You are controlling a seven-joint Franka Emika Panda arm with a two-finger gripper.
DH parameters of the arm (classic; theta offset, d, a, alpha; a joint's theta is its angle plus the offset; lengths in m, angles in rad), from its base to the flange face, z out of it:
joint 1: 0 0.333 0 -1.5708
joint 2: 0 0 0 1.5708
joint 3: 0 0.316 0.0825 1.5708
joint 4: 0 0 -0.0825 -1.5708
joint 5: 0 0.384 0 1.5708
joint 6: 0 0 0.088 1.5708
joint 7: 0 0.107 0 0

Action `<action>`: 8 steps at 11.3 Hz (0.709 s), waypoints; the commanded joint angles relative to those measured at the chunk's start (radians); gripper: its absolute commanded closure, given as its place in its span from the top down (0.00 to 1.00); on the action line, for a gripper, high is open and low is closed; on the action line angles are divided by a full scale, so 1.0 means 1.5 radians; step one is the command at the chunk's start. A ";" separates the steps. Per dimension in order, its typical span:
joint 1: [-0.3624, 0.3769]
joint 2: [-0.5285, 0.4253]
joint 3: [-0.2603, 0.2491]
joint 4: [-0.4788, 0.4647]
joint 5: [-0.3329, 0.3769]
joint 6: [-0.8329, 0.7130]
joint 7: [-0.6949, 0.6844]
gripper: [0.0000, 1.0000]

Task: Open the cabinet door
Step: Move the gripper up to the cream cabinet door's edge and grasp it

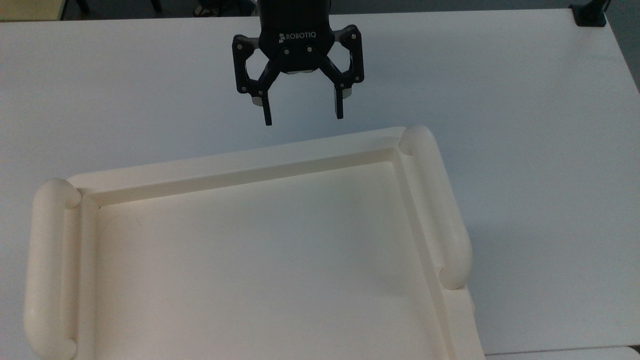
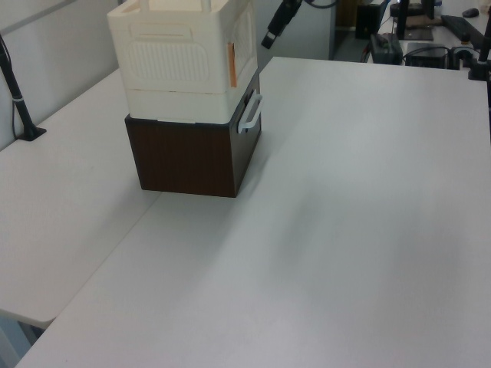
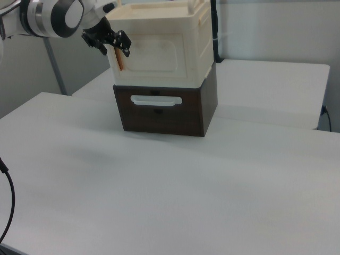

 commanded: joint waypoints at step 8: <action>0.053 0.091 -0.007 0.063 -0.084 0.114 0.142 0.46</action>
